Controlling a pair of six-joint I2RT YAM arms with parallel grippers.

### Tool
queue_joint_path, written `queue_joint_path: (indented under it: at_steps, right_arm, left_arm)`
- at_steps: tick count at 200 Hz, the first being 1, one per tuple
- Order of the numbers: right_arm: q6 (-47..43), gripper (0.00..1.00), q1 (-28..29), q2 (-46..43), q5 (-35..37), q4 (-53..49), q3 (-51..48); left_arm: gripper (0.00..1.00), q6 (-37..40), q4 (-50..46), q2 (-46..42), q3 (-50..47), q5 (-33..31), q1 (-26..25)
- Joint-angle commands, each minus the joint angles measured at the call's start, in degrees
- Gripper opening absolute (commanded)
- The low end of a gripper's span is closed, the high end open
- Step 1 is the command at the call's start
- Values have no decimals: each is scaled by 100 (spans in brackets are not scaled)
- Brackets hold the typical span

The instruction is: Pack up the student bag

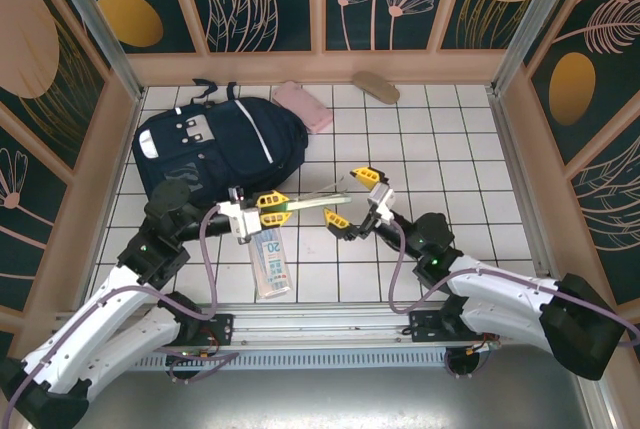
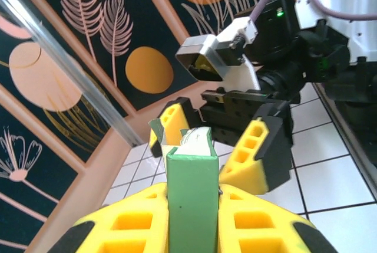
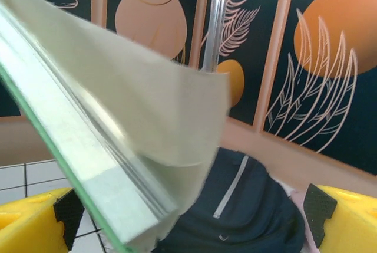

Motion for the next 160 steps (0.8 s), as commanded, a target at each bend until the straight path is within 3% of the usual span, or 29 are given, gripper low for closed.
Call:
queue_joint_path:
  at_steps: [1,100,121,160]
  right_arm:
    - [-547,97,18,-178,-110,274,106]
    - [-233,90,32,-198,-1583,-64,794]
    - [-163,81,27,-201,-1763,-172,878]
    - [38,47,29,-287,-1999,-456,948]
  left_arm:
    - [0,42,730,-250,-20,622,21]
    - [0,-880,1465,-348,-270,1345,27]
    - [0,-1140,1787,-337,-409,1262,20]
    - [0,-1476,2120,-195,-540,1089,25]
